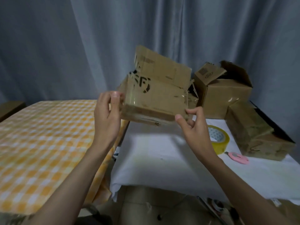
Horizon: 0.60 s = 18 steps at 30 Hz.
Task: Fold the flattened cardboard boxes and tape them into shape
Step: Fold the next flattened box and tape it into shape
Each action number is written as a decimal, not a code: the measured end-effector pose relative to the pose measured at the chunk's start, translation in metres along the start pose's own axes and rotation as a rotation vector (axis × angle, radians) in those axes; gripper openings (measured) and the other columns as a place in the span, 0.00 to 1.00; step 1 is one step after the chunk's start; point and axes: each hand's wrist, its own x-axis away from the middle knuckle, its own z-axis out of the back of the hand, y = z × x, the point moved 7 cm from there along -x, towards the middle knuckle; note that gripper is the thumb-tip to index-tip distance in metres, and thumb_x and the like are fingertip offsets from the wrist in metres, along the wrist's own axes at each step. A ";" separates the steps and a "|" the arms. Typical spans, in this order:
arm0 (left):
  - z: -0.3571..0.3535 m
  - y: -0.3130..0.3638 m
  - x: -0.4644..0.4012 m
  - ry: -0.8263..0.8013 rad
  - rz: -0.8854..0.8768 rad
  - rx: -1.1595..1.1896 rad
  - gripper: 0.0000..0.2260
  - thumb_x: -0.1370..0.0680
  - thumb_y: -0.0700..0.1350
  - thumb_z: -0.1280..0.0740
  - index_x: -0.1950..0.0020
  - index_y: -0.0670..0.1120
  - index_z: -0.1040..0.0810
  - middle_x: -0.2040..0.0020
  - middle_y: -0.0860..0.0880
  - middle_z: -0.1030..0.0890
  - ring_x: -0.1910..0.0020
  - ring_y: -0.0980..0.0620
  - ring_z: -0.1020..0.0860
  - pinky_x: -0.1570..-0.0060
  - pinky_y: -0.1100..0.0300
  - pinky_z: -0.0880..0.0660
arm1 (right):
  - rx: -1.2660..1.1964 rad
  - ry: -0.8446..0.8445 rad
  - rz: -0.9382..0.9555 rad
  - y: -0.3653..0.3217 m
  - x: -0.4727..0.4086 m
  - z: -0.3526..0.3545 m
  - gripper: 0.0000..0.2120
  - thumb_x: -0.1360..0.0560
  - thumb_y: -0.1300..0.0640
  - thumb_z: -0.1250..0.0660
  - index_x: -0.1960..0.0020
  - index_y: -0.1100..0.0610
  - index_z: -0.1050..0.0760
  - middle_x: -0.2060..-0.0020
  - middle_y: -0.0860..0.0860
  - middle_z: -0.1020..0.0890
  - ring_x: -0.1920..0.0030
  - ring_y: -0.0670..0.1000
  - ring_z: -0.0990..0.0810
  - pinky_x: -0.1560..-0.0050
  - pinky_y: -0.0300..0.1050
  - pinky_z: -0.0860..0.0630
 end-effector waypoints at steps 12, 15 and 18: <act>-0.021 -0.045 0.086 -0.169 0.436 0.031 0.08 0.21 0.42 0.33 0.58 0.42 0.27 0.60 0.41 0.22 0.57 0.40 0.22 0.53 0.41 0.22 | 0.173 -0.029 -0.299 0.059 0.014 0.018 0.21 0.27 0.59 0.27 0.40 0.55 0.35 0.49 0.49 0.23 0.47 0.51 0.23 0.52 0.44 0.28; -0.010 -0.058 0.092 -0.067 0.603 0.074 0.08 0.24 0.49 0.31 0.50 0.50 0.29 0.51 0.47 0.22 0.52 0.47 0.21 0.56 0.54 0.23 | 0.225 0.010 -0.277 0.058 0.016 0.024 0.19 0.25 0.58 0.30 0.37 0.55 0.32 0.42 0.52 0.24 0.42 0.52 0.25 0.46 0.46 0.30; -0.004 -0.076 0.088 -0.068 0.788 0.153 0.29 0.34 0.60 0.31 0.37 0.53 0.32 0.40 0.46 0.23 0.43 0.43 0.21 0.47 0.43 0.24 | 0.169 0.127 -0.268 0.050 0.017 0.033 0.17 0.21 0.55 0.35 0.33 0.54 0.32 0.39 0.52 0.24 0.40 0.50 0.25 0.48 0.41 0.31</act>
